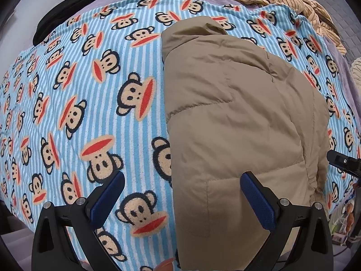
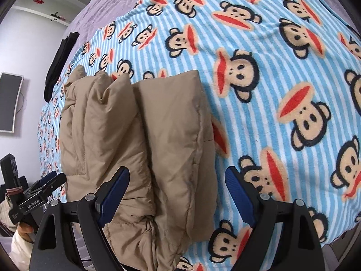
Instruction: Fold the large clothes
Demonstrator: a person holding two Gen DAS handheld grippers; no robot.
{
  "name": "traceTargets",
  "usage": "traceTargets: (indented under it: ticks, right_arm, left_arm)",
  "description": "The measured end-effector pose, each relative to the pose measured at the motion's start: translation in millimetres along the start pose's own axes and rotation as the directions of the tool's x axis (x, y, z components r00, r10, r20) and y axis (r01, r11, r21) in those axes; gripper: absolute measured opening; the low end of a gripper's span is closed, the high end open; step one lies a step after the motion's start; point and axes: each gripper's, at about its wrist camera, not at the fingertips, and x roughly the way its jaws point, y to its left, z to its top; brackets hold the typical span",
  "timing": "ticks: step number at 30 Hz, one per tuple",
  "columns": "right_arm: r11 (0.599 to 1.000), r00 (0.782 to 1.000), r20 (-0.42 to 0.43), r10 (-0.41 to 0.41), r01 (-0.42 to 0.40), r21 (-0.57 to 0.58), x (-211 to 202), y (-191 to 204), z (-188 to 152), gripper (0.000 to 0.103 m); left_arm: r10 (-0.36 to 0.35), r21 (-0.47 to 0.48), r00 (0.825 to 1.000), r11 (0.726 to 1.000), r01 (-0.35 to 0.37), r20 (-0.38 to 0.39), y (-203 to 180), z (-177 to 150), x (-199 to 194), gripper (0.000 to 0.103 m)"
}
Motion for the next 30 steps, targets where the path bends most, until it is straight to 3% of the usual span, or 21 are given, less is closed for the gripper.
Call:
traceTargets:
  ticks: [4,8,12,13,14,16,18,22,24,27,29,30]
  right_arm:
    - [0.998,0.999,-0.025,0.032,-0.031,0.047,12,-18,8,0.088]
    - [0.982,0.988,-0.036,0.151,-0.146,0.122,32,-36,15,0.088]
    - [0.932,0.945,-0.052,0.322,-0.307,0.196,52,-44,23,0.089]
    - [0.92,0.932,-0.054,0.359,-0.343,0.19,53,-40,24,0.09]
    - [0.904,0.912,-0.058,0.406,-0.392,0.173,53,-34,26,0.102]
    - [0.886,0.888,-0.055,0.456,-0.447,0.118,47,-21,29,0.103]
    - [0.891,0.887,-0.08,0.455,-0.452,0.053,45,-8,30,0.103]
    - [0.956,0.952,-0.161,0.26,-0.277,-0.094,57,12,34,0.103]
    - [0.968,0.96,-0.183,0.212,-0.232,-0.096,68,9,39,0.103]
    - [0.966,0.945,-0.219,0.244,-0.257,-0.034,88,-2,50,0.103]
    - [0.956,0.921,-0.258,0.291,-0.292,0.036,104,-8,53,0.103]
    - [0.95,0.912,-0.267,0.312,-0.307,0.064,110,-9,50,0.103]
  left_arm:
    - [-0.133,-0.06,0.991,0.99,0.131,-0.026,13,13,14,0.103]
    - [-0.29,-0.129,0.956,0.951,0.282,-0.047,27,25,35,0.103]
    - [-0.408,-0.179,0.91,0.904,0.389,-0.08,35,32,57,0.103]
    - [-0.433,-0.19,0.897,0.891,0.412,-0.086,36,33,61,0.103]
    - [-0.452,-0.196,0.887,0.881,0.43,-0.089,36,33,64,0.103]
    - [-0.482,-0.195,0.871,0.867,0.458,-0.097,34,34,68,0.103]
    - [-0.499,-0.181,0.86,0.86,0.477,-0.106,30,35,70,0.103]
    - [-0.485,-0.137,0.866,0.872,0.47,-0.12,23,38,74,0.103]
    - [-0.488,-0.14,0.862,0.871,0.47,-0.142,21,42,81,0.103]
    - [-0.533,-0.166,0.828,0.845,0.508,-0.174,22,44,98,0.103]
    - [-0.581,-0.223,0.791,0.81,0.542,-0.19,22,44,111,0.103]
    - [-0.594,-0.244,0.781,0.8,0.548,-0.195,20,45,115,0.103]
